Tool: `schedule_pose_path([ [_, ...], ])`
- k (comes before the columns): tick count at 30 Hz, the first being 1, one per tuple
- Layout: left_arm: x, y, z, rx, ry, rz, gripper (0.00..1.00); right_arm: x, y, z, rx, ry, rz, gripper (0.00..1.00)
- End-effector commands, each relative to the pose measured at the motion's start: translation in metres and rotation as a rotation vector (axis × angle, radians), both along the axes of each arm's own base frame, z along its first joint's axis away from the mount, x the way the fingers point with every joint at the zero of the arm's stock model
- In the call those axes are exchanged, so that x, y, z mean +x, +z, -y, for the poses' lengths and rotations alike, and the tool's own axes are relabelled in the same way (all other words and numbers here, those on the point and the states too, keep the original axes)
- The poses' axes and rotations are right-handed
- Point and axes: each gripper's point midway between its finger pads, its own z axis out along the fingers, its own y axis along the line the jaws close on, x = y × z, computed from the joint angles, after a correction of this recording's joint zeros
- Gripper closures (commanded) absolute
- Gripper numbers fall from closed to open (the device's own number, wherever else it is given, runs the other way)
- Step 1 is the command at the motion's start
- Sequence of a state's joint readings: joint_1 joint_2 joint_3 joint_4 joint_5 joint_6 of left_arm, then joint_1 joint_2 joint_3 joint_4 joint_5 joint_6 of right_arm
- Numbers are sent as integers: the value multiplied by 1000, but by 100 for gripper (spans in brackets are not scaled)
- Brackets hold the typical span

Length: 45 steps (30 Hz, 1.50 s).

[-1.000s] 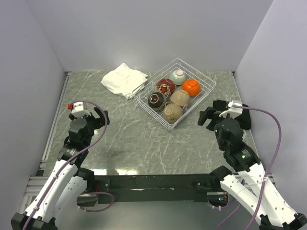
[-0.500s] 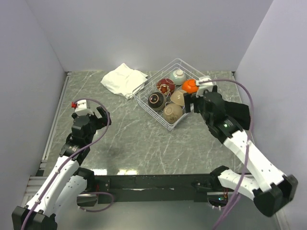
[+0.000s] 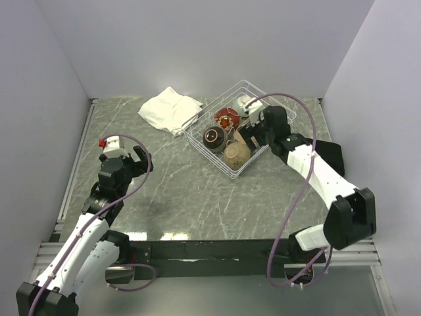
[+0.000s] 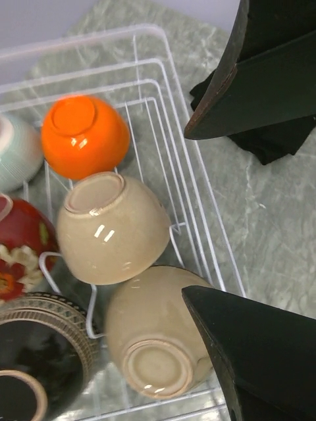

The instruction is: Unload the bowls from the dish rack

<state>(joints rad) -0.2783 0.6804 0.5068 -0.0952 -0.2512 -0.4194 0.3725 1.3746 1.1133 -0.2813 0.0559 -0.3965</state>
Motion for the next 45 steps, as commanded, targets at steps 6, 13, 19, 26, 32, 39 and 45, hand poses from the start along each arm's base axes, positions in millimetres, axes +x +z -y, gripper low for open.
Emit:
schedule_pose_path([
  [6, 2, 24, 3, -7, -18, 50, 0, 18, -28, 2, -144, 223, -127, 0],
  [13, 2, 22, 4, -7, -21, 42, 1, 28, -41, 6, -188, 248, -168, 0],
  [19, 2, 23, 3, -7, -19, 44, 0, 34, -37, 7, -192, 222, -168, 0],
  [26, 2, 23, 2, -5, -13, 40, 1, 28, 12, -10, 55, 123, -78, 0],
  [32, 3, 22, 1, -1, -8, 36, 1, 17, 19, -34, 383, -39, -223, 0],
  [39, 3, 23, 4, -6, -21, 38, 1, 3, -6, -60, 633, -141, -456, 0],
  [45, 2, 24, 4, -8, -22, 42, 1, -2, -22, -58, 682, -202, -551, 0],
])
